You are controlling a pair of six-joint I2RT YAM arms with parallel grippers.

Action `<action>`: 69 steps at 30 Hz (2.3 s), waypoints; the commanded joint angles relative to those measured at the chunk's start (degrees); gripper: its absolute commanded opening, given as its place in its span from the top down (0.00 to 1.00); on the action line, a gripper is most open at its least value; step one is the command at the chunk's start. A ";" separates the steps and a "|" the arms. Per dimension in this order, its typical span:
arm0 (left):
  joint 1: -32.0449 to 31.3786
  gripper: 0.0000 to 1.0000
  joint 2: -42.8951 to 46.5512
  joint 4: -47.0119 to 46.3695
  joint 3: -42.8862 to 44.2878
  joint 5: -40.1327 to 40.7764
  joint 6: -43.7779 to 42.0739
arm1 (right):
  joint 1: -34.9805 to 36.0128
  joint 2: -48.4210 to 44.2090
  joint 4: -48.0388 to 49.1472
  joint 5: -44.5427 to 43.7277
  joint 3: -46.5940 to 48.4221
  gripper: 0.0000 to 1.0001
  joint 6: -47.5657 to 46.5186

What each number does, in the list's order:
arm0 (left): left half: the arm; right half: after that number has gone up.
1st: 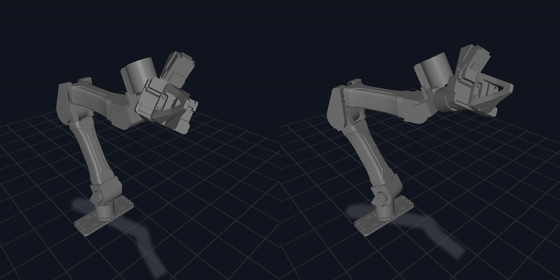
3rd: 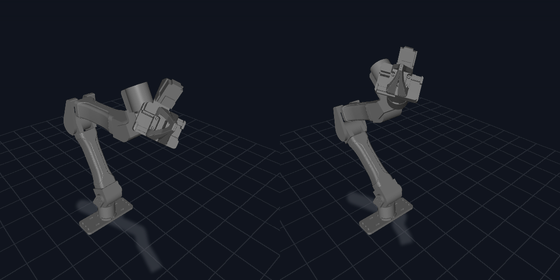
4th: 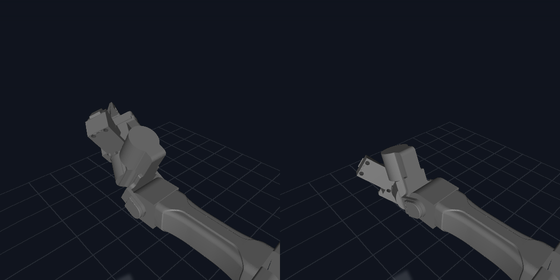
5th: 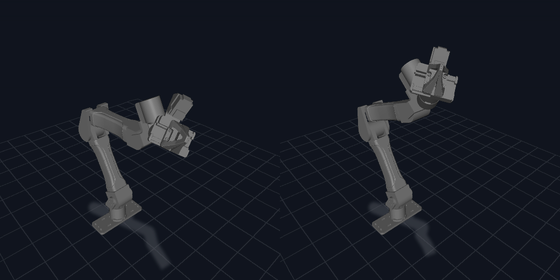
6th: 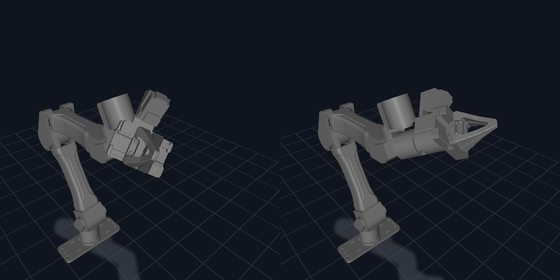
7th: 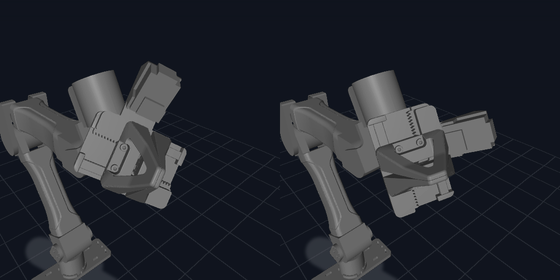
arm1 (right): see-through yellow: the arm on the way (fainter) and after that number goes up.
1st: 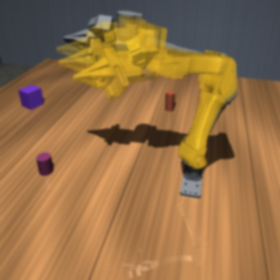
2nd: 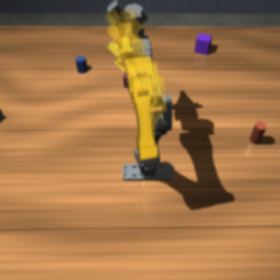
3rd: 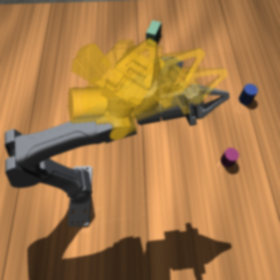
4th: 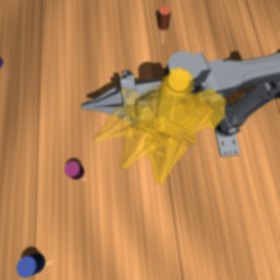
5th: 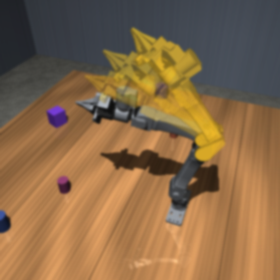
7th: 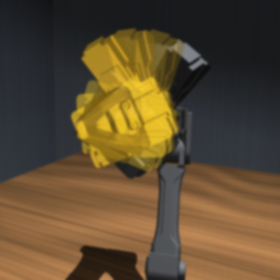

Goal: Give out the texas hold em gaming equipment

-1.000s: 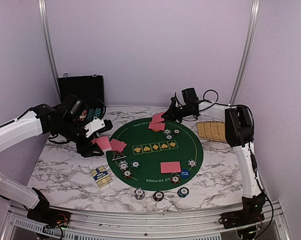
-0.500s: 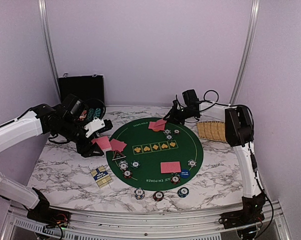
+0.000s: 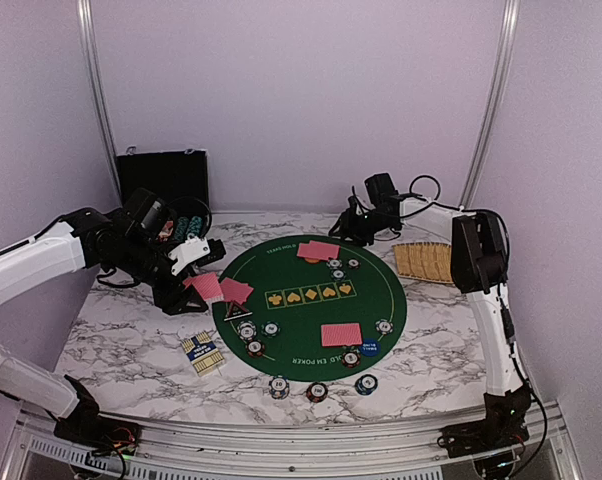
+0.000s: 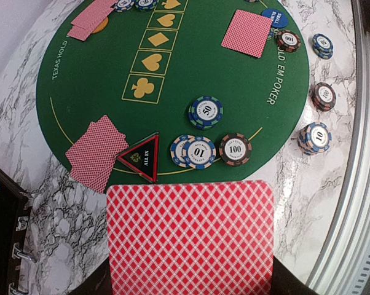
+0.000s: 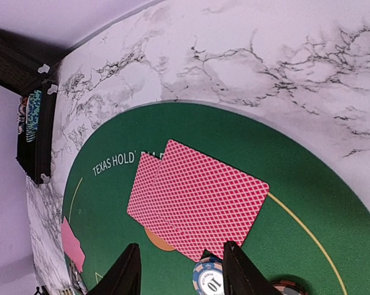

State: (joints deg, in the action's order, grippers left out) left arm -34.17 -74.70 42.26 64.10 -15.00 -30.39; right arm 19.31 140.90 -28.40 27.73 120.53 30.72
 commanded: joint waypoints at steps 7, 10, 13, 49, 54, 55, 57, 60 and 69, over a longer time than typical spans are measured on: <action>0.34 1.00 1.41 -0.78 -0.02 -1.16 0.42 | -0.49 3.01 -4.08 -1.98 3.59 0.55 -2.13; 0.36 1.00 1.35 -0.83 -0.02 -1.11 0.43 | -0.44 3.59 -4.77 -2.51 3.98 0.54 -2.50; 0.41 1.00 1.27 -0.84 -0.02 -1.06 0.32 | -0.48 4.54 -4.91 -2.10 4.22 0.54 -2.46; 0.51 1.00 1.41 -0.82 -0.07 -0.53 0.07 | 0.93 -5.50 -2.59 -2.04 0.90 0.02 -5.15; 0.68 1.00 1.71 -0.84 -0.02 -1.30 0.40 | 0.90 -16.39 2.88 0.73 -13.05 0.01 -2.77; 0.69 1.00 1.86 -0.79 -0.02 -1.29 0.42 | -0.07 -17.79 5.61 4.11 -16.21 0.01 0.11; 0.76 1.00 1.92 -0.80 -0.02 -0.99 0.47 | -2.39 -21.25 12.34 9.69 -24.35 0.01 5.95; 0.77 1.00 2.16 -0.83 -0.02 -0.87 0.42 | -1.94 -29.53 26.98 4.37 -36.42 0.01 7.07; 0.77 1.00 2.65 -0.83 -0.03 -1.31 0.43 | 2.07 -35.74 25.30 11.57 -38.86 0.01 6.40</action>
State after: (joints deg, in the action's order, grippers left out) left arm -33.63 -73.58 42.24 64.10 -15.00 -30.37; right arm 19.11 110.80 -10.59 32.51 84.95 33.56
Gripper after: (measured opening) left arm 0.659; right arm 0.989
